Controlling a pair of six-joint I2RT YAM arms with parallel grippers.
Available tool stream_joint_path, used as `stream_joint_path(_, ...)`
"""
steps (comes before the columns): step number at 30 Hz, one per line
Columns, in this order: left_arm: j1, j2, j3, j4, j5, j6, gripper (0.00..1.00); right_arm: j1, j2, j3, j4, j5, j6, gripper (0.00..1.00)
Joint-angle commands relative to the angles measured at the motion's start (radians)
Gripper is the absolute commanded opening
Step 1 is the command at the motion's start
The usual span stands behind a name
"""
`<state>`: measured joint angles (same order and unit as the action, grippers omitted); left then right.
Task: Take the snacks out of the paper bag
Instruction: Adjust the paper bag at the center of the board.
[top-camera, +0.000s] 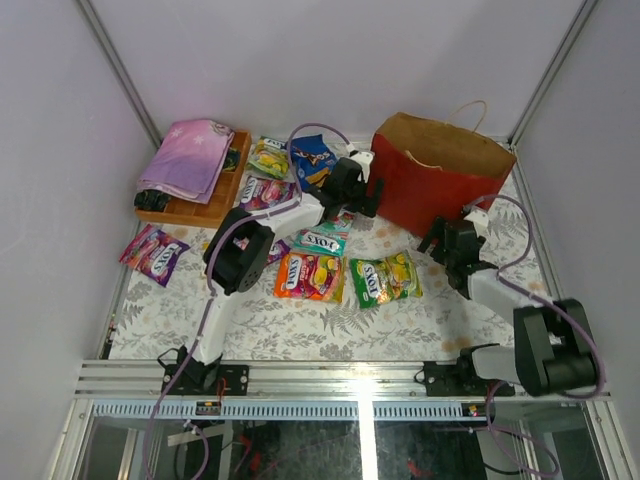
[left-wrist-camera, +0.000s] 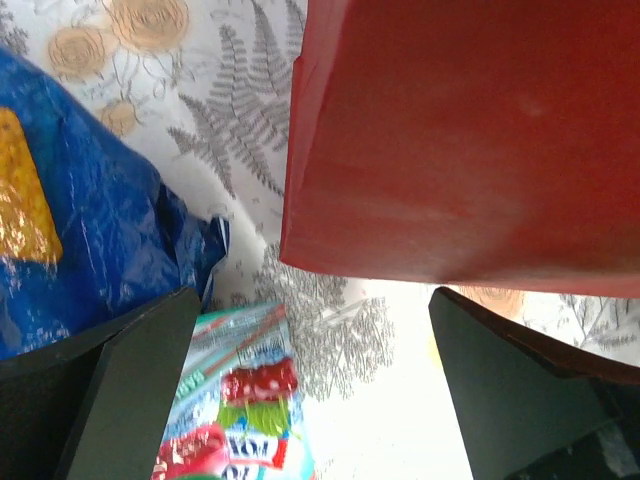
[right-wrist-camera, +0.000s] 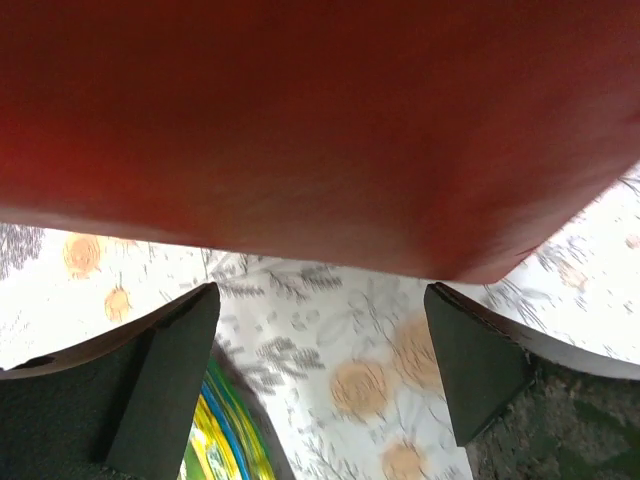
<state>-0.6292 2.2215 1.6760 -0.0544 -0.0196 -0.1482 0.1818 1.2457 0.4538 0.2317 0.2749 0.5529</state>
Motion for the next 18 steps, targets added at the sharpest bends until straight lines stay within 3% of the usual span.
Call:
stream_joint_path(1,0.043,0.06,0.129,-0.041,-0.02,-0.062,1.0,-0.007,0.158,0.141,0.203,-0.035,0.006,0.9)
stream_joint_path(11,0.196,0.249,0.461,-0.149,0.158,-0.226,1.0,-0.008,0.524,0.487,0.296,-0.085,-0.007,0.96)
stream_joint_path(15,0.225,0.151,0.42,-0.138,0.157,-0.178,1.0,-0.007,0.511,0.53,0.276,-0.127,-0.036,0.99)
stream_joint_path(18,0.233,-0.014,0.279,-0.11,0.114,-0.129,1.0,-0.006,0.393,0.475,0.264,-0.17,-0.034,0.99)
